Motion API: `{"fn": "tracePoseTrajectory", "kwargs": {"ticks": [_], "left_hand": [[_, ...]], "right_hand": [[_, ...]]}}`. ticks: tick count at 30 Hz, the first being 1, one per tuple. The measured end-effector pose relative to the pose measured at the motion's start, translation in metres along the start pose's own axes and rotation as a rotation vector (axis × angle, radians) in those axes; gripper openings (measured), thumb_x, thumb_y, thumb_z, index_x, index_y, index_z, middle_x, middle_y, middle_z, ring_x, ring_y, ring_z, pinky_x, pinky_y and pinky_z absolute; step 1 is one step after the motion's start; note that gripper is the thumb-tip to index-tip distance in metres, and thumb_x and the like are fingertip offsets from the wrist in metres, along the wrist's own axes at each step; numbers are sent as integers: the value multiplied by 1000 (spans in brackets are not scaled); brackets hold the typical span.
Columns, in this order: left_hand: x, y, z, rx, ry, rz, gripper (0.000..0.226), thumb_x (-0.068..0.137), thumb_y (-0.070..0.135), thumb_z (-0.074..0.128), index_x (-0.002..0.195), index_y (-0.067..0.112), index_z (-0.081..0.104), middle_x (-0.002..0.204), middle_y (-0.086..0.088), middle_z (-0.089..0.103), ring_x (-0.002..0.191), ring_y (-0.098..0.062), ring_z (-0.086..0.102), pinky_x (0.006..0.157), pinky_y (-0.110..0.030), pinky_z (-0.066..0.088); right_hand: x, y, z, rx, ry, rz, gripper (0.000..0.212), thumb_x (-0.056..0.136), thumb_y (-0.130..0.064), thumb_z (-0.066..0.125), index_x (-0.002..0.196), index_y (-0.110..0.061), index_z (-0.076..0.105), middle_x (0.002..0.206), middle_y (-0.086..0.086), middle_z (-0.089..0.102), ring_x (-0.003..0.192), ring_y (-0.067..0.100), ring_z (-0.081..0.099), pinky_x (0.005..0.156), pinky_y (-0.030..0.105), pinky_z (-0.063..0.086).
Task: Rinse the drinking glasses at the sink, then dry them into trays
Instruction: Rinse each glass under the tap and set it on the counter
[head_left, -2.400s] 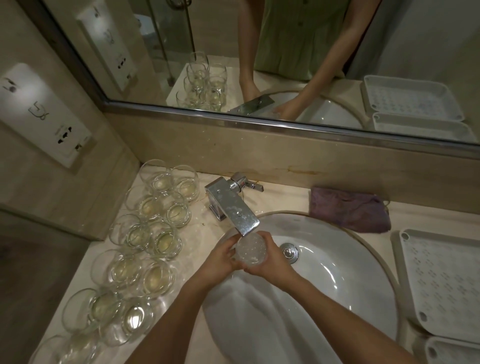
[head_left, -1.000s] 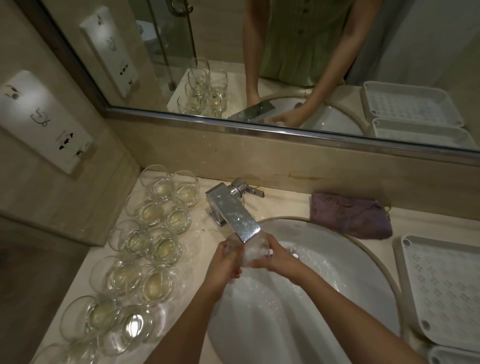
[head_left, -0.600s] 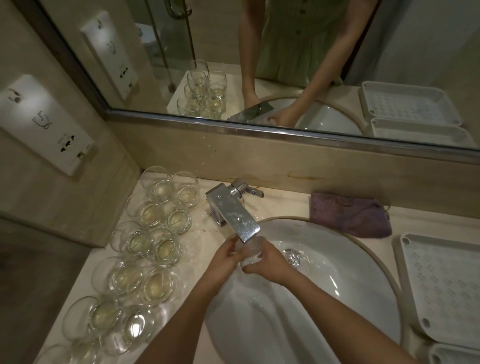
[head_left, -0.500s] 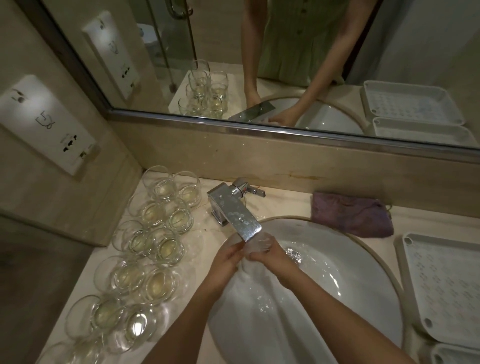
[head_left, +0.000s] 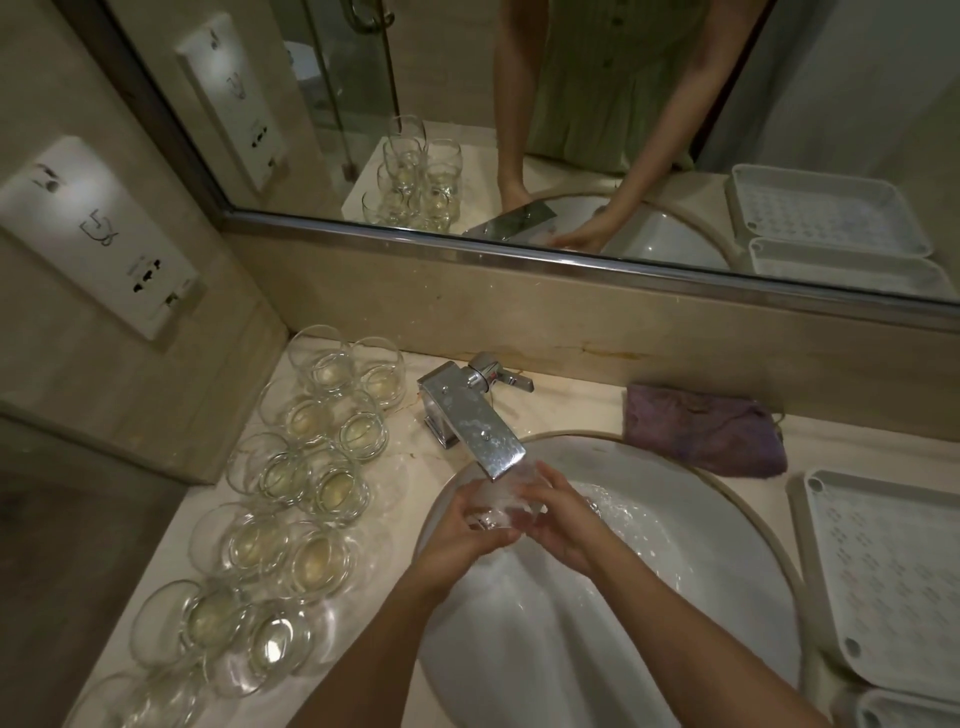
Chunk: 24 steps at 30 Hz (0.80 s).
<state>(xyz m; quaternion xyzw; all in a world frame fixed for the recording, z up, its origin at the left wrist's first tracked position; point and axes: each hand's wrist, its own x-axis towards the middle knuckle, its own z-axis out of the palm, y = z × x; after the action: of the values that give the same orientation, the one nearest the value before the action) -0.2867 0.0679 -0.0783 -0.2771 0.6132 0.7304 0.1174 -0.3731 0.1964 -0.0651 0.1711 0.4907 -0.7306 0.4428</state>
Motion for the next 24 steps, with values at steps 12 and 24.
{"fn": "tracePoseTrajectory", "kwargs": {"ticks": [12, 24], "left_hand": [[5, 4, -5, -323, -61, -88, 57, 77, 18, 75, 129, 19, 50, 111, -6, 68, 93, -27, 67, 76, -34, 56], [2, -5, -6, -155, -110, -146, 93, 66, 21, 79, 143, 34, 29, 135, 1, 51, 114, -20, 60, 87, -41, 55]], "right_hand": [[-7, -8, 3, -407, 195, -28, 34, 92, -35, 60, 109, -7, 49, 95, 11, 62, 75, 25, 67, 68, 37, 60], [-9, -7, 4, -602, 179, -68, 34, 97, -50, 44, 103, -17, 48, 79, 11, 56, 44, 23, 54, 44, 26, 48]]}}
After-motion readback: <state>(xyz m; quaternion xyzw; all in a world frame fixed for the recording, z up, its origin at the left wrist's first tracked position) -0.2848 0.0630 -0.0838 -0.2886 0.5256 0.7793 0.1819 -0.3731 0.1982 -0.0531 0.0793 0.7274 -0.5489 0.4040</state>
